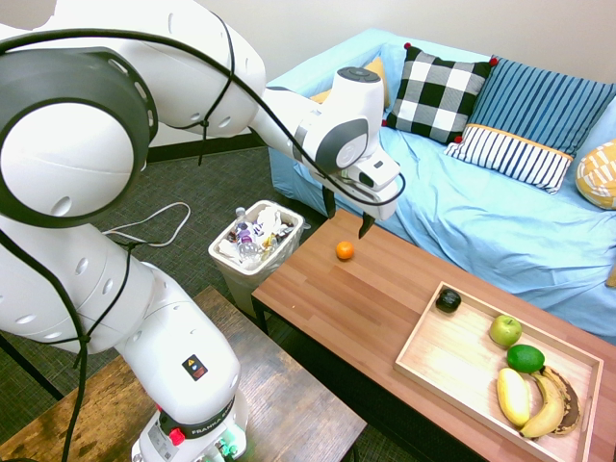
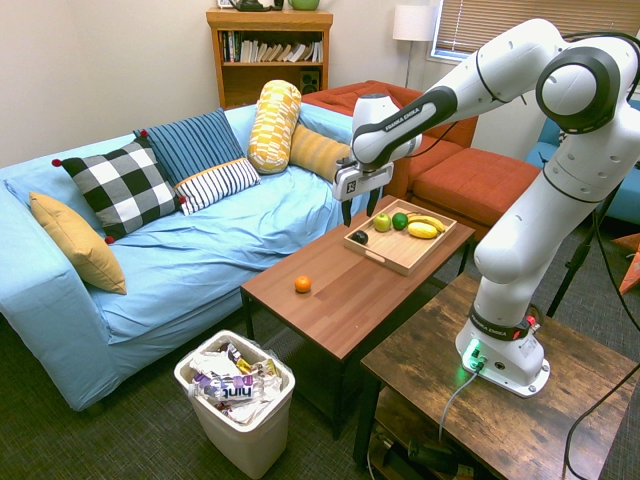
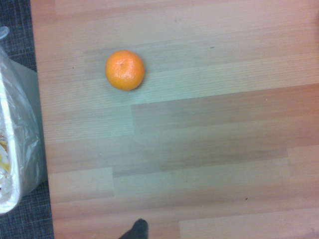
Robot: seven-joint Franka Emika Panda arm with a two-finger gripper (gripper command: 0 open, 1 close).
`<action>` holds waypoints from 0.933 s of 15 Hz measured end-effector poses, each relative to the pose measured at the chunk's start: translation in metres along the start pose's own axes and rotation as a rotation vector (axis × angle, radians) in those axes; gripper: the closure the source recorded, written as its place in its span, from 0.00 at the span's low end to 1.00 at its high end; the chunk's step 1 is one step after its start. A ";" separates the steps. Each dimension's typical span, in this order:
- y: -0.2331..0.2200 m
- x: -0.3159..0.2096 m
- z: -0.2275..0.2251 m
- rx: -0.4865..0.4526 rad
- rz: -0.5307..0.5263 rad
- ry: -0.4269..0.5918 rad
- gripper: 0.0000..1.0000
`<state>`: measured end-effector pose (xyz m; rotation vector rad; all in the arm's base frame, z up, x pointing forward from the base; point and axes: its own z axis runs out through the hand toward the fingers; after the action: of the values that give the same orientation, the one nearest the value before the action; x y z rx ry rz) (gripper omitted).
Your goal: Put the tangerine in the tray
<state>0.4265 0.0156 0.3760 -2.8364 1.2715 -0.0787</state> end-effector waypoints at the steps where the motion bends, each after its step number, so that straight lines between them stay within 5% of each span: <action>1: -0.001 0.000 0.000 -0.001 -0.003 -0.001 0.00; 7: -0.040 -0.007 0.021 -0.011 -0.023 0.025 0.00; 14: -0.095 -0.012 0.135 -0.010 0.043 -0.002 0.00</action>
<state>0.4976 0.0885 0.2456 -2.8147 1.3361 -0.0691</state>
